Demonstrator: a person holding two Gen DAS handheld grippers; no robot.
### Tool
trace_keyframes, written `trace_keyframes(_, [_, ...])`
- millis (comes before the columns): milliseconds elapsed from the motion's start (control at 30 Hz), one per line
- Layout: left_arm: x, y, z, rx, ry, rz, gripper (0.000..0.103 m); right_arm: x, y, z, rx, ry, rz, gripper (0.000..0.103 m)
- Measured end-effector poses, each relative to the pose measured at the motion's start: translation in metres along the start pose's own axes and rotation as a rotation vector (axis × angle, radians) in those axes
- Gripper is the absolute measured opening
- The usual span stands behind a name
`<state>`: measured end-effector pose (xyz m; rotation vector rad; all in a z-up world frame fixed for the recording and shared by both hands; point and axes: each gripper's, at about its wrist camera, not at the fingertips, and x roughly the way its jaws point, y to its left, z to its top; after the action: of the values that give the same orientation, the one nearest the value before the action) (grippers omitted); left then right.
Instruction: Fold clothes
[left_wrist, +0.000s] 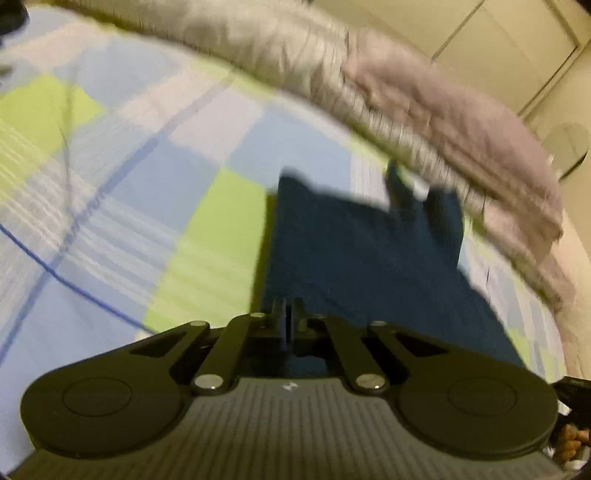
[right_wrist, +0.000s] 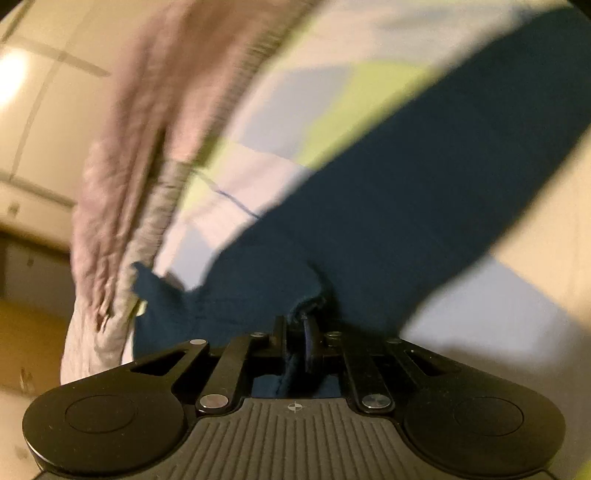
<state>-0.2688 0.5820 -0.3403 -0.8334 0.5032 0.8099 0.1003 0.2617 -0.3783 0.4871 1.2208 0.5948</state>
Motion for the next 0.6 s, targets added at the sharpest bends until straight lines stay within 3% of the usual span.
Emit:
trace_keyframes(67, [-0.005, 0.001, -0.004, 0.033, -0.013, 0.033, 0.000, 0.000, 0.009, -0.001, -0.077, -0.015, -0.013, 0.007])
trace_keyframes(167, [0.004, 0.010, -0.013, 0.028, 0.055, 0.098, 0.000, 0.001, 0.022, -0.003, -0.192, -0.037, -0.032, 0.007])
trace_keyframes(233, [0.007, 0.013, -0.015, 0.016, 0.089, 0.098, 0.000, 0.014, 0.007, -0.007, -0.176, -0.004, -0.105, 0.008])
trace_keyframes(333, [0.002, 0.010, -0.012, 0.011, 0.084, 0.093, 0.002, 0.014, -0.001, -0.008, -0.143, -0.008, -0.073, 0.008])
trace_keyframes(433, [-0.008, 0.002, -0.007, 0.020, 0.036, 0.045, 0.012, 0.006, 0.006, -0.007, -0.186, -0.045, -0.068, 0.009])
trace_keyframes(500, [-0.003, -0.012, -0.009, 0.103, 0.061, 0.038, 0.012, 0.005, 0.015, -0.007, -0.245, -0.077, -0.084, 0.009])
trace_keyframes(600, [0.012, -0.031, -0.018, 0.240, 0.126, 0.065, 0.015, 0.014, 0.002, -0.003, -0.154, -0.039, -0.081, 0.009])
